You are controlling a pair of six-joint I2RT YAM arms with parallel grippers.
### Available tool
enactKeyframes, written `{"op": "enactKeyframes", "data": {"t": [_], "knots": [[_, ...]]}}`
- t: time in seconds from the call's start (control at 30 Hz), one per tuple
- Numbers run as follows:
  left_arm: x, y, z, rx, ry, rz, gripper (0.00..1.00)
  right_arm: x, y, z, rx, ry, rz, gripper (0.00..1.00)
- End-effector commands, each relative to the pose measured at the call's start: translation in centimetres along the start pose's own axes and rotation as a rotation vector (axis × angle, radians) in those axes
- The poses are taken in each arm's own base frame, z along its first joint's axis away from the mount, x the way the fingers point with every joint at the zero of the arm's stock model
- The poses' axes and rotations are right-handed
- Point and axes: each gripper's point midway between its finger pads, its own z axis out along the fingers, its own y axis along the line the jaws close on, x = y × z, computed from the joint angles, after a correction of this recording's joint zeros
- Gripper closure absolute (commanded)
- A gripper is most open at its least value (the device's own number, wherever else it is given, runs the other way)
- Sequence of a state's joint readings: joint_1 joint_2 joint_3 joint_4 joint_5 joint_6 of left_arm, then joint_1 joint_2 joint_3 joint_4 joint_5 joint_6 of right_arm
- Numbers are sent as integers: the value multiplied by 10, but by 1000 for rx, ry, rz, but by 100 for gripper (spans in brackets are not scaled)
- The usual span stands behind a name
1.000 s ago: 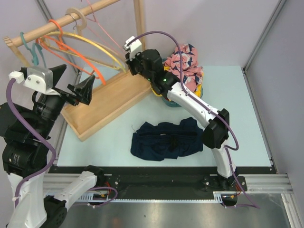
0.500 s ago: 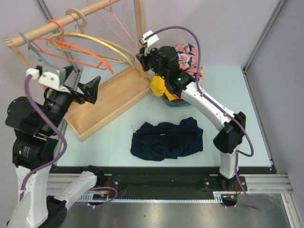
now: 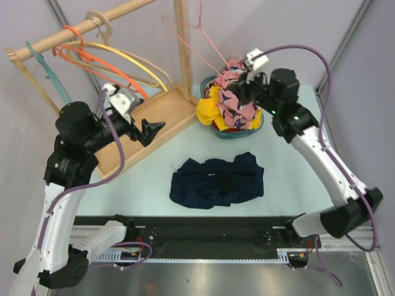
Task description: Place the shorts on the hanger
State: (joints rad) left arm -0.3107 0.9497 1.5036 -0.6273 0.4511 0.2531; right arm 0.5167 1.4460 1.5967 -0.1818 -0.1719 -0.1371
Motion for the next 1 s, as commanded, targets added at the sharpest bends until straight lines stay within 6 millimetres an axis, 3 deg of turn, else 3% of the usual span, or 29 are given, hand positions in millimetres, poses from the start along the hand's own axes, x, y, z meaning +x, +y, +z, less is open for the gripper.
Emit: {"op": "enactKeyframes", "data": {"t": [0.0, 0.1, 0.13, 0.17, 0.23, 0.3, 0.43, 0.5, 0.53, 0.57, 0.67, 0.83, 0.97], "knots": [[29, -50, 10, 259, 31, 79, 0, 41, 16, -71, -133, 169, -19, 100], [59, -73, 18, 314, 77, 155, 0, 76, 32, -121, -221, 294, -3, 100], [73, -84, 20, 341, 99, 169, 0, 83, 37, -133, -244, 315, -9, 100], [80, -89, 20, 358, 111, 165, 0, 85, 44, -158, -260, 331, -17, 100], [97, -97, 17, 374, 129, 130, 0, 106, 57, -184, -315, 392, -33, 100], [102, -99, 16, 366, 119, 109, 0, 109, 69, -207, -356, 397, -54, 100], [133, -111, 4, 378, 166, 42, 0, 142, 88, -248, -430, 536, -21, 100], [130, -107, -5, 322, 123, 46, 0, 147, 96, -262, -477, 542, -37, 100], [145, -107, -6, 305, 136, 44, 0, 151, 101, -268, -500, 554, -30, 100], [137, -99, -10, 246, 87, 69, 0, 153, 107, -272, -539, 541, -41, 100], [150, -98, -11, 227, 69, 103, 0, 154, 115, -277, -589, 525, -48, 100], [166, -113, -7, 325, 77, 170, 0, 156, 136, -278, -729, 533, -35, 100], [177, -136, -7, 476, 96, 162, 6, 154, 140, -273, -748, 522, -42, 100]]}}
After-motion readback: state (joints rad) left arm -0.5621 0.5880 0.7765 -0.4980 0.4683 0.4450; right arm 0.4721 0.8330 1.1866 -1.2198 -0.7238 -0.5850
